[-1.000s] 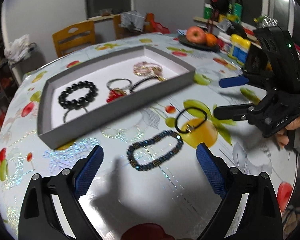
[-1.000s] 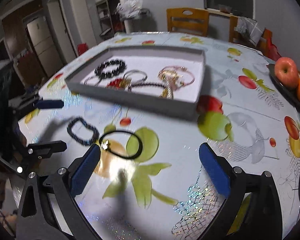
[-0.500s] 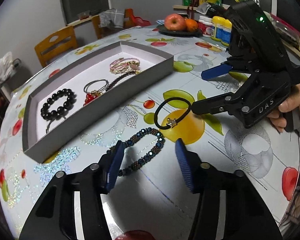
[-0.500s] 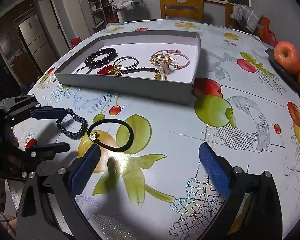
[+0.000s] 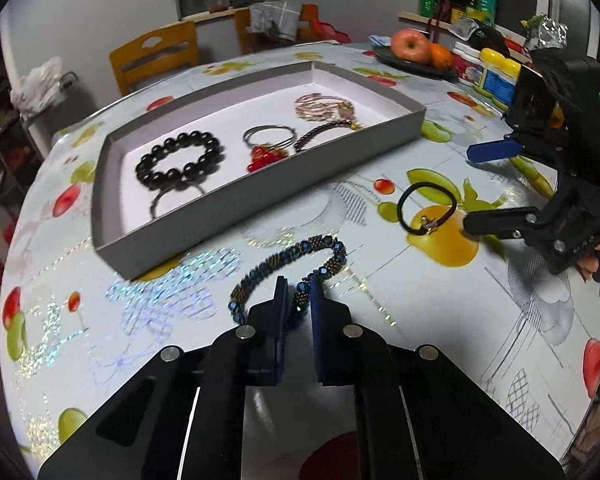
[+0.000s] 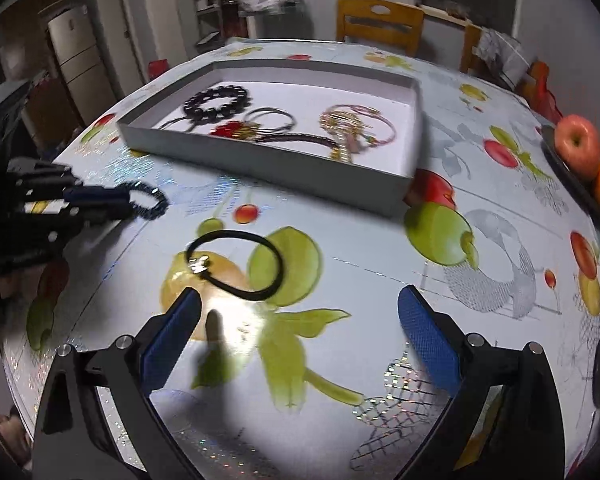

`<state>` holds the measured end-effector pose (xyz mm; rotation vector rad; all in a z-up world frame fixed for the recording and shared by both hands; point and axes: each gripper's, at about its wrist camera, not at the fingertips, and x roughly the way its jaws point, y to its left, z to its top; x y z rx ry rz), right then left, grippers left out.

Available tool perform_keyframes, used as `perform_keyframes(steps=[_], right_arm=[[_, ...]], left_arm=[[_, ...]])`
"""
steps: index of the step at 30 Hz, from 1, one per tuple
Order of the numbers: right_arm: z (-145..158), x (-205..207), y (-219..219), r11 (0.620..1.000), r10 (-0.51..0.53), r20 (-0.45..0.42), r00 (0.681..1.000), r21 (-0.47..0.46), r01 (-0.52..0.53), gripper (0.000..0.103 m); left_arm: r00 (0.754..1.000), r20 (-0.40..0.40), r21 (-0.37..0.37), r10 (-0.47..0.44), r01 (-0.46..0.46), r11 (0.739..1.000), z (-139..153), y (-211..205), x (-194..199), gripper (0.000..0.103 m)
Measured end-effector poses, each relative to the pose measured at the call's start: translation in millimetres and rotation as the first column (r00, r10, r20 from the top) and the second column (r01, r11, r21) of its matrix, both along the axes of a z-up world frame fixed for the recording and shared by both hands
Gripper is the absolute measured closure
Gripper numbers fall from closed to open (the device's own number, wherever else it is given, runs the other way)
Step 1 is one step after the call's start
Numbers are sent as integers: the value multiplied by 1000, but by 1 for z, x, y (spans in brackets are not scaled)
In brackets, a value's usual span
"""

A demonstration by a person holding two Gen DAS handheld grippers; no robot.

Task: Organize jewelry
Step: 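Grasp the blue beaded bracelet with the left gripper while the right grasps the black hair tie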

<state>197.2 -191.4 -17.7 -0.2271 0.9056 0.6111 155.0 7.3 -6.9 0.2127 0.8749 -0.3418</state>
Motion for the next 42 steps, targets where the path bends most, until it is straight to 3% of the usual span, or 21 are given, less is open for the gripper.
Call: perform_keyframes(steps=[6,11,16,18,20,21,28,35,42], right_arm=[[3,-11,24,993,110,58,992,-48,-107,9],[0,-8,39,989,143,41,989,-53,-141,34],[0,-4,39,990,139,23,990,-25,-138,49],[1,-4,39,992,129,26,991,-20,-128,63],[2,-4,37,992,121,32,992,-20,-121,84],[2,-5,36,993,118,34,992,-21,-118,89],[4,-7,33,993,115,44,992,-25,-113,90],[9,-10,23,996,89,53,995,24,-90,91],[16,-8,12,994,66,47,997,79,-70,91]], left_arm=[[1000,13,31,-2,1,1000,0,-3,-3,82],[1000,10,23,3,-3,1000,-1,-2,-2,81],[1000,9,21,6,-6,1000,-1,-2,-3,79],[999,8,21,34,-34,999,-1,1,-1,66],[999,-2,4,53,-53,999,-2,6,2,60],[999,-6,-4,54,-54,999,-2,8,3,60],[1000,2,9,25,-25,1000,-2,3,0,61],[1000,10,17,-15,15,1000,-2,-5,-6,90],[1000,7,-26,-18,19,999,1,-1,-9,95]])
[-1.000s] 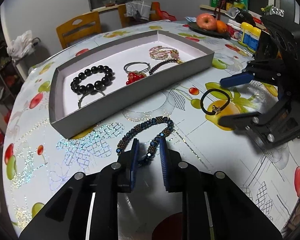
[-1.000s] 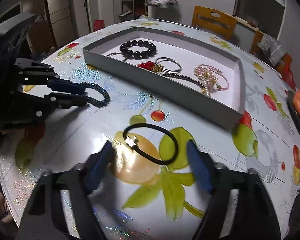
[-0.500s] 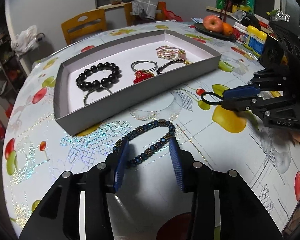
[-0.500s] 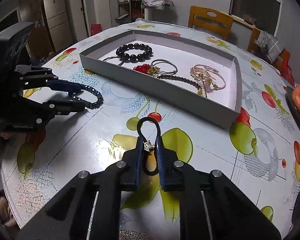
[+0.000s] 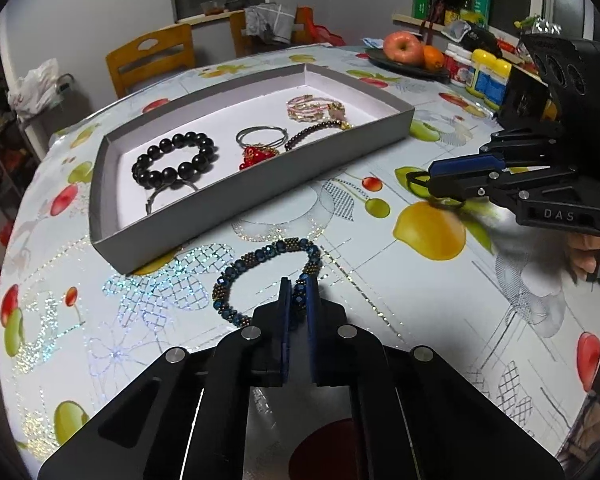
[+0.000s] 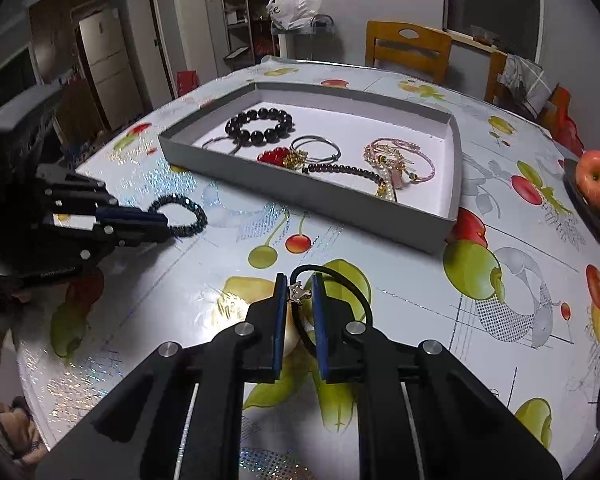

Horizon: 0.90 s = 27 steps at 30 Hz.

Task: Organize jewelry
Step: 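Grasp the blue beaded bracelet with the left gripper while the right grasps the black hair tie, then carry the blue bracelet and black hair tie into the tray and open both grippers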

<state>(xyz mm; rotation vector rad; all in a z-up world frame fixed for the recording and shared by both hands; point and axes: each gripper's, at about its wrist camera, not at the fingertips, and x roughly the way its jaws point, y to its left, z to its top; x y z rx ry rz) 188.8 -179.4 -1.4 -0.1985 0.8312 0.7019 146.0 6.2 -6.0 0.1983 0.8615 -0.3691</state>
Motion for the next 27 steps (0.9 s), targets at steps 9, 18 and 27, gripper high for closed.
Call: perform_keyframes(steps=[9,18,27], right_arm=[[35,5,-17,995,-29,17,999,92,28,91],[49,6,-30,988,-40,14,999,148,38,91],[65,3,-31,990,-47,44,998,136,41,91]], left_arm=[[999,45,-13,8,-7,1000,28,3,-5,95],[995,99,-35,27,-24,999,62,11,-7,95],[990,135,-27,33,-30,999,87,16,-7,95]])
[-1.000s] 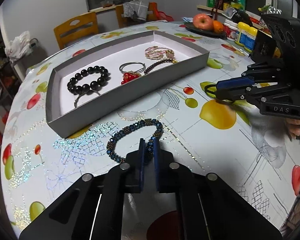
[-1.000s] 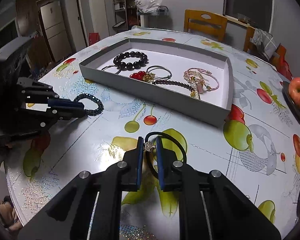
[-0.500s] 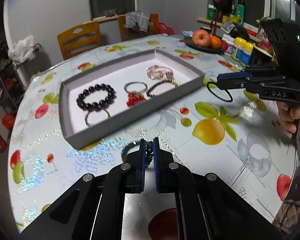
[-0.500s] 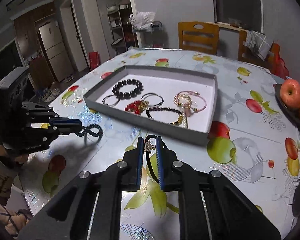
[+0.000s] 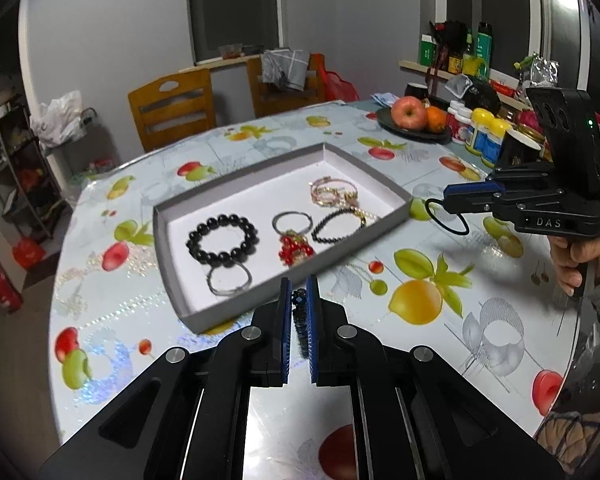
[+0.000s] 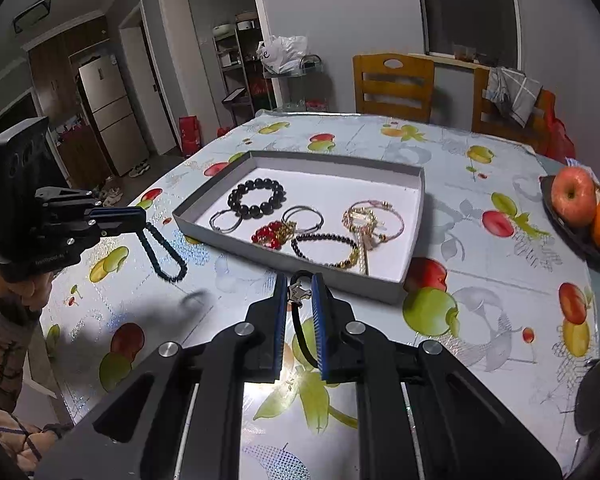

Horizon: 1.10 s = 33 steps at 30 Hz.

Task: Organize jewelry
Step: 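Carry the blue bracelet and black hair tie into the tray and open both grippers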

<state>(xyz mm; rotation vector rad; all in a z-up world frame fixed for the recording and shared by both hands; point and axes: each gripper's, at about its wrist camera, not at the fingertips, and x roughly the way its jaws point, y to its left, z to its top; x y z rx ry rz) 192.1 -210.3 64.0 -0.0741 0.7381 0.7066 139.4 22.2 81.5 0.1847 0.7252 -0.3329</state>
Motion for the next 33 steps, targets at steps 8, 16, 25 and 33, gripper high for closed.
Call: perform_keyframes(steps=[8,16,25,33], right_arm=[[24,10,14,999,11,49,999,-38,-9,91],[29,36,37,999,19,63,998,-34,-17,91],[3,80,44,999,-39,38,999,-19,39,91],[-38,104,46,986,-114,58,992,-120,120,91]], left_arm=[[999,37,15,15,-15,1000,24,4,15,95],[998,56,6,16,-16,1000,35,-2,40,95],[998,50,-20,36,-35,999,17,-6,73,95],[997,29,-36,65,-63,997,-14,1,95,95]])
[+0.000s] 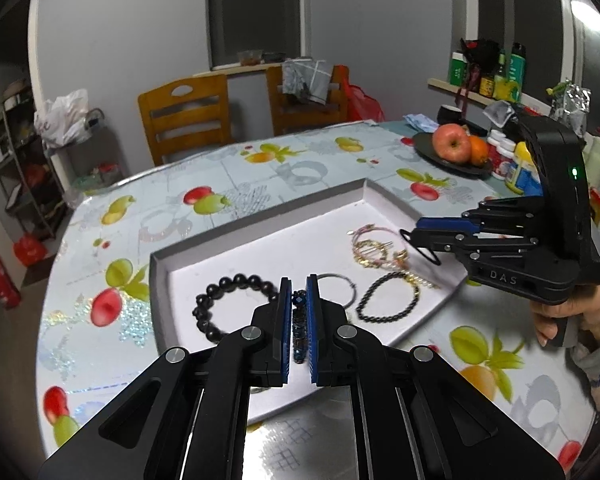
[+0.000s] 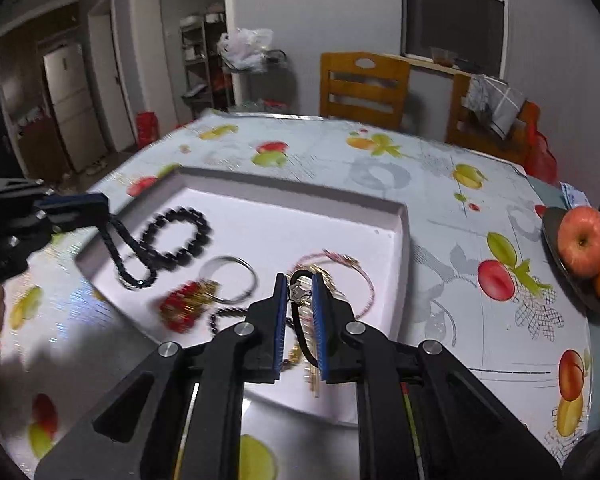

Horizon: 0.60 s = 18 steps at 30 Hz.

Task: Organize jewelry
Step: 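Carry the blue bracelet and black hair tie into the tray and open both grippers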

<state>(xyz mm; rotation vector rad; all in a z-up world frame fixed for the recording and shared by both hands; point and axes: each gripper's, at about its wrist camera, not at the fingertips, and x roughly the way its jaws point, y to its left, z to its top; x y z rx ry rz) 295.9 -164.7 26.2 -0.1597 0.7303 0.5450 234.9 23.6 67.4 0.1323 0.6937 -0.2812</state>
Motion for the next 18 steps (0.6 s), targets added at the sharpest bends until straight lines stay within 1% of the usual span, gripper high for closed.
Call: perform_keyframes(steps=[4,8,17,18], right_arm=[[-17,5,3,999,-7,-12,1000,-31,7,91],[-24,6,6,1000,4,-23,1000,-27,-5,91],[-24,9,-5,998,12,-64,998,70,-8,91],[-24,10,-6,997,13,-69,998,72,-8,88]], left_arm=[[1000,-16,7,22,-21,1000,-16,7,8,95],[999,-26,14,35,-35,999,-27,14,9,95],[996,-56,13,70,-69,998,-45,27,13,95],[995,-55,22,77,-76,997,-46,27,13,91]])
